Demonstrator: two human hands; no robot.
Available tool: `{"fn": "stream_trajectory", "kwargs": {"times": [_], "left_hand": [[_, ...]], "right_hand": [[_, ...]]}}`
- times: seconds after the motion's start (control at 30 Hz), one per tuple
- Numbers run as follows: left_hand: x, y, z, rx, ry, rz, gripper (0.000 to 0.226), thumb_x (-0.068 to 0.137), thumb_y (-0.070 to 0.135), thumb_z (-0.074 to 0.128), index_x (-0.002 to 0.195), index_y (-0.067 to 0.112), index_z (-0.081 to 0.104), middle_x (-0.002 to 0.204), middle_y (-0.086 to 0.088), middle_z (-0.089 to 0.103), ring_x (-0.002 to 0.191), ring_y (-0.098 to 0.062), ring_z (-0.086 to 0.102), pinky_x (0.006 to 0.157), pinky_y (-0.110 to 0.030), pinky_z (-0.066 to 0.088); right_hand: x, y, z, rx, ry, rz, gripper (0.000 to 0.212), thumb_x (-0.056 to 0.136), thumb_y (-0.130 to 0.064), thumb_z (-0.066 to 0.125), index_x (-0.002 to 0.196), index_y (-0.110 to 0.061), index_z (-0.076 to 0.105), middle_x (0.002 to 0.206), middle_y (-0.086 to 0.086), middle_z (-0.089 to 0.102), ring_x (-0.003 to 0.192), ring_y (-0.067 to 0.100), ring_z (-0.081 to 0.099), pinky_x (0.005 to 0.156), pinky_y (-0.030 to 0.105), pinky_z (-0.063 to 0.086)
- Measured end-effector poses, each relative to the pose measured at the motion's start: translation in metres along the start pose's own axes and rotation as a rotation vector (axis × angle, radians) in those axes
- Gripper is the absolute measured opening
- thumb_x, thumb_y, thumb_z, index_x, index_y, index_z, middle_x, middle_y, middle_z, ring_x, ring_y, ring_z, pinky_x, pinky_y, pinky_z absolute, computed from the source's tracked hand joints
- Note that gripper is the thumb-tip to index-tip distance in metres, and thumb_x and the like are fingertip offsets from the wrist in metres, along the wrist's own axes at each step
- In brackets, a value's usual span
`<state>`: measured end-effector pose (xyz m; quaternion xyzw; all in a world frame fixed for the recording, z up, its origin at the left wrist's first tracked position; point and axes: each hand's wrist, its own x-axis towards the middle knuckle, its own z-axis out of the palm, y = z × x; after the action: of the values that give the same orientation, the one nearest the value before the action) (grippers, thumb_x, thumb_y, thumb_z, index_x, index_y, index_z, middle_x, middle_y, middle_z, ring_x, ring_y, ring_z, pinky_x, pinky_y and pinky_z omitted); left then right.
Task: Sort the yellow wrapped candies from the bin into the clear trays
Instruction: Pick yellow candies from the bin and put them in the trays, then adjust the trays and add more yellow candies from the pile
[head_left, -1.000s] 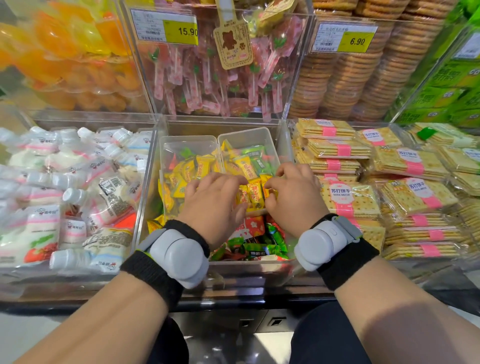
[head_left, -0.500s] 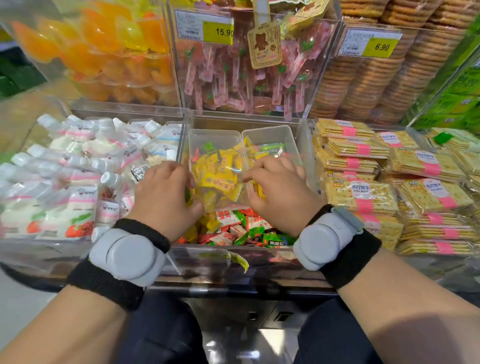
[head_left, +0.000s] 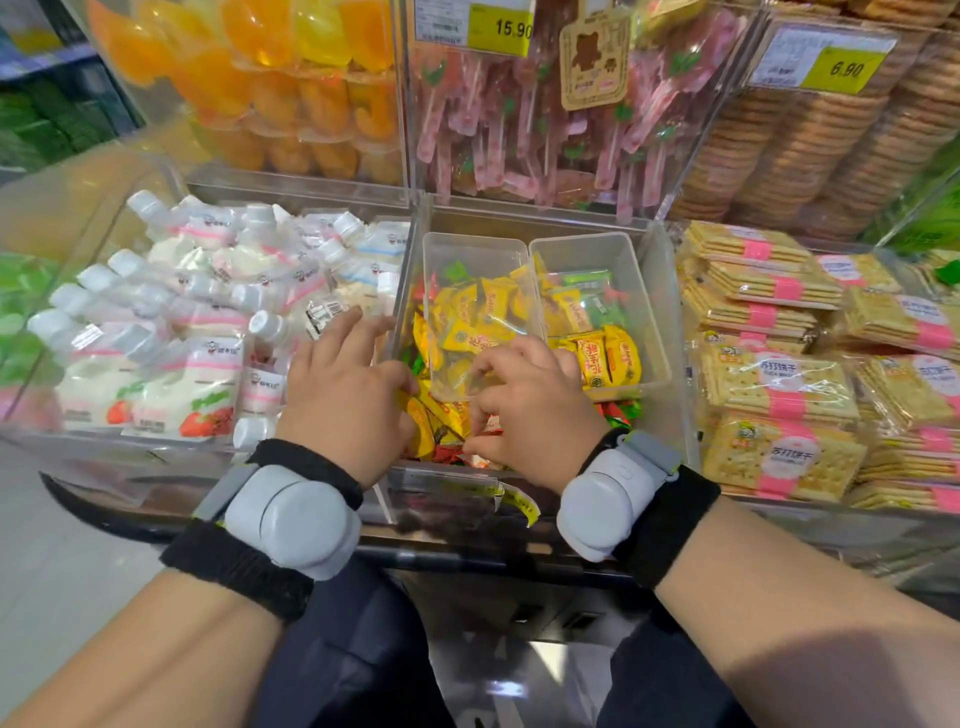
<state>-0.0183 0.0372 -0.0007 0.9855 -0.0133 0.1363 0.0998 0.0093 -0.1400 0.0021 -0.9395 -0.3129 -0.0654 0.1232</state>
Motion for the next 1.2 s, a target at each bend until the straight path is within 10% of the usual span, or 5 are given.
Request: {"fn": "stream_trajectory", "kwargs": {"times": [0.7, 1.2], "left_hand": [[-0.002, 0.008, -0.002, -0.063, 0.056, 0.02, 0.011, 0.068, 0.017, 0.068, 0.078, 0.023, 0.069, 0.129, -0.001, 0.05, 0.131, -0.032, 0.025, 0.101, -0.05, 0.017], [0.0, 0.031, -0.009, -0.143, 0.146, 0.07, 0.031, 0.063, 0.015, 0.067, 0.092, 0.022, 0.06, 0.11, -0.005, 0.051, 0.113, -0.031, 0.035, 0.09, -0.047, 0.032]], "right_hand": [[-0.007, 0.004, 0.005, 0.028, 0.173, -0.048, 0.005, 0.074, -0.022, 0.069, 0.07, -0.021, 0.07, 0.103, -0.004, 0.062, 0.107, 0.026, 0.048, 0.084, 0.035, 0.019], [-0.017, 0.018, -0.018, 0.525, 0.243, 0.028, 0.005, 0.084, -0.012, 0.057, 0.086, -0.017, 0.058, 0.076, -0.001, 0.061, 0.072, 0.012, 0.055, 0.069, 0.036, 0.05]]}}
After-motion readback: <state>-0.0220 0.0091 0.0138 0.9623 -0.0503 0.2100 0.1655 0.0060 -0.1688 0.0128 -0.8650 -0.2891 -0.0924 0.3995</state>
